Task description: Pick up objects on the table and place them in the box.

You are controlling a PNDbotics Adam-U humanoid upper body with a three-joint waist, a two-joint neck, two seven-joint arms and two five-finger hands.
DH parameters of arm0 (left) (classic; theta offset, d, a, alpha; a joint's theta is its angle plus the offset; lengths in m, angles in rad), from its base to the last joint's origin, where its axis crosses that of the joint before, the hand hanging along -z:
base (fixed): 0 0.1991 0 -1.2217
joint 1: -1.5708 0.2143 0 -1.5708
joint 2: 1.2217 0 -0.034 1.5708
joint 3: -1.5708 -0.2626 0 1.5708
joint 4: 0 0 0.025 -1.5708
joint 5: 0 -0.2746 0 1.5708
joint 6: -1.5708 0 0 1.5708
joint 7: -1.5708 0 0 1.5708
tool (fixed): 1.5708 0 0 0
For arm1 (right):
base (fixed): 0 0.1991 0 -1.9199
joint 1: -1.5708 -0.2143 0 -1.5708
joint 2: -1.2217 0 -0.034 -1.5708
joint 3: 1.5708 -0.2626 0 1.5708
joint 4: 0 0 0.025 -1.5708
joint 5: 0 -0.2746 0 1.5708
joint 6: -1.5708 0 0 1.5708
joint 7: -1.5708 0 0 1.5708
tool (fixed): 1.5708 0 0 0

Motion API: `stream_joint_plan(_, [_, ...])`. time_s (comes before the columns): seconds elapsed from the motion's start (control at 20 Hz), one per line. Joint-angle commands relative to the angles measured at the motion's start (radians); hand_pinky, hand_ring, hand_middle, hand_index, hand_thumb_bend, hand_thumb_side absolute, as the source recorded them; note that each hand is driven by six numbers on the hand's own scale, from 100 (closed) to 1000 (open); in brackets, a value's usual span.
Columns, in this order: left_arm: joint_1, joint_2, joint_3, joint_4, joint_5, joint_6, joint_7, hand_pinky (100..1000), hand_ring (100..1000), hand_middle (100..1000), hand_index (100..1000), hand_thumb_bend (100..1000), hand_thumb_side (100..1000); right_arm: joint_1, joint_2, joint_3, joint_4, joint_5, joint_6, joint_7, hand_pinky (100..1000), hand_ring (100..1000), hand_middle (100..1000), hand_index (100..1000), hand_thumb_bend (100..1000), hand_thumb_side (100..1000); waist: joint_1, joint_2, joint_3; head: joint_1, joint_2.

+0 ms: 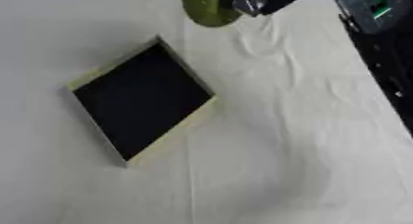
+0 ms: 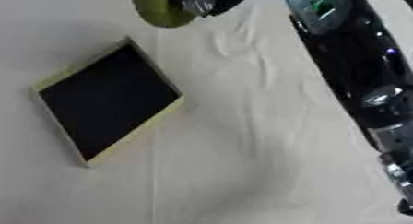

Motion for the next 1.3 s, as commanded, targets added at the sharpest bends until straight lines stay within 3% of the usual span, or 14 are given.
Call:
stream_joint_plan(0.05, [-0.024,0.024,-0.007,-0.019,0.004,-0.010,0.017,619,665,576,709,100,443,-0.027,0.030,0.010,-0.015,0.057,-0.019,-0.015,486,721,450,625,100,116,0.006,-0.030,0.002,-0.014,0.004])
stream_joint_plan(0.35, [-0.034,0.034,-0.009,-0.019,-0.007,-0.029,0.053,621,665,576,710,100,417,-0.028,0.115,0.034,0.005,0.162,-0.031,-0.051,489,714,452,622,100,123,0.014,-0.041,0.004,-0.054,0.011])
stream_joint_plan(1.1, [0.039,0.102,-0.002,-0.019,-0.039,-0.083,0.055,623,666,578,711,100,343,0.019,0.281,0.084,0.137,0.353,-0.075,-0.051,496,731,455,628,100,149,0.035,-0.051,0.014,-0.077,0.028])
stream_joint_plan(1.3, [0.037,0.105,-0.006,-0.019,-0.041,-0.088,0.059,624,666,578,712,100,341,0.025,0.299,0.099,0.169,0.413,-0.105,-0.063,569,752,499,659,100,166,0.034,-0.053,0.015,-0.079,0.026])
